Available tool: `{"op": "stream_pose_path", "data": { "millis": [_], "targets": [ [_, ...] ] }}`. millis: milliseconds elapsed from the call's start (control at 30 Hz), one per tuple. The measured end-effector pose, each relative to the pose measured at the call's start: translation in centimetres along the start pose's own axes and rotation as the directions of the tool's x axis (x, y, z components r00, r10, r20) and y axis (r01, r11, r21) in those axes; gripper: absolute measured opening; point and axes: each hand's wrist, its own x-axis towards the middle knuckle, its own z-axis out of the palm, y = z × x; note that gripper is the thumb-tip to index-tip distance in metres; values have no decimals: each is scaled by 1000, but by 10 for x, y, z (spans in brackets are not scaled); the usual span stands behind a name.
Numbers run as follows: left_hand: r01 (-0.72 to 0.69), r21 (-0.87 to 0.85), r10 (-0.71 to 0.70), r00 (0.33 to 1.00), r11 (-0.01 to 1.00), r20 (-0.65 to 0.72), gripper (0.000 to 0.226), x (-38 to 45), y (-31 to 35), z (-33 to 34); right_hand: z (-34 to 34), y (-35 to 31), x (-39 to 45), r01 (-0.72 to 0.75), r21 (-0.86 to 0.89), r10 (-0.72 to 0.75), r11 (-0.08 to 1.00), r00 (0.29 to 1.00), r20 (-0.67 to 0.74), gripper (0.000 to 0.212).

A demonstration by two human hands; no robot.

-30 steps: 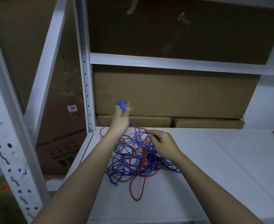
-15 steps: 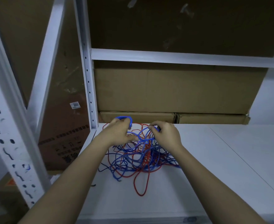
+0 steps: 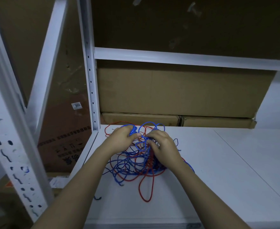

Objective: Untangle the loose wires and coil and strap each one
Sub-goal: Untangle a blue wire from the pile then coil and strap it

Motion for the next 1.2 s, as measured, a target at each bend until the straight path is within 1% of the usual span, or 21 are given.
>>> {"op": "stream_pose_path", "data": {
  "millis": [100, 167, 200, 267, 333, 400, 433, 500, 567, 633, 733, 767, 800, 867, 933, 1000, 1033, 1067, 1133, 1167, 1200],
  "targets": [
    [43, -42, -44, 999, 998, -21, 41, -2, -3, 3, -4, 3, 3, 35, -24, -35, 999, 999, 1, 16],
    [64, -61, -67, 997, 996, -50, 48, -3, -4, 4, -6, 4, 3, 9, 15, -10, 1000, 1000, 16, 14],
    [67, -67, -71, 995, 996, -64, 50, -3, -5, 4, -7, 5, 3, -28, 74, 25, 997, 999, 45, 14],
    [76, -68, -82, 992, 995, -93, 41, -3, -6, 3, -7, 5, 3, -135, 239, 101, 961, 983, 151, 24],
    [108, -63, -116, 985, 992, -130, 41, -2, -7, 2, -7, 5, 4, -236, 432, 131, 870, 957, 260, 26],
    [142, -63, -151, 975, 988, -166, 43, -1, -8, 4, -8, 3, 5, -263, 543, 105, 798, 947, 304, 25],
    [154, -71, -164, 970, 986, -178, 43, -2, -8, 5, -9, 2, 5, -242, 541, 84, 805, 950, 300, 26],
    [162, -85, -176, 966, 983, -190, 44, -2, -7, 8, -10, -1, 5, -172, 436, 72, 883, 969, 237, 28],
    [157, -107, -175, 966, 982, -191, 45, -3, -6, 10, -9, -5, 3, -126, 369, 109, 921, 992, 67, 27],
    [143, -138, -168, 966, 980, -197, 45, -2, -3, 10, -7, -8, 3, -181, 439, 238, 880, 968, -78, 30],
    [121, -127, -149, 961, 984, -233, 43, -1, 4, 6, -4, -12, 14, -317, 578, 462, 752, 879, -118, 40],
    [113, -112, -138, 958, 987, -252, 43, 0, 7, 5, -4, -13, 20, -339, 584, 504, 738, 852, -142, 40],
    [105, -89, -126, 953, 990, -277, 42, 0, 10, 2, -6, -13, 27, -345, 559, 514, 754, 840, -174, 37],
    [95, -62, -110, 939, 994, -326, 41, 3, 17, -6, -14, -11, 44, -301, 421, 421, 856, 877, -229, 28],
    [78, -44, -89, 927, 996, -365, 39, 9, 27, -16, -29, -9, 69, -231, 172, 266, 958, 939, -218, 21],
    [60, -7, -58, 905, 998, -422, 39, 18, 42, -29, -47, -10, 98, -169, -15, 164, 985, 971, -172, 20],
    [46, -4, -43, 890, 999, -454, 38, 24, 50, -37, -57, -12, 113, -117, -61, 104, 991, 978, -179, 19],
    [28, -13, -31, 873, 1000, -487, 38, 29, 56, -45, -66, -16, 126, -58, -78, 41, 995, 977, -209, 18],
    [-7, -67, -30, 842, 998, -538, 39, 40, 63, -60, -82, -26, 143, 54, -14, -56, 998, 951, -304, 12],
    [-17, -103, -43, 832, 995, -553, 39, 44, 64, -67, -86, -29, 145, 95, 32, -80, 995, 944, -320, 8],
    [-15, -124, -57, 829, 992, -556, 40, 47, 62, -71, -88, -30, 143, 112, 70, -86, 991, 950, -299, 6]
  ]
}}
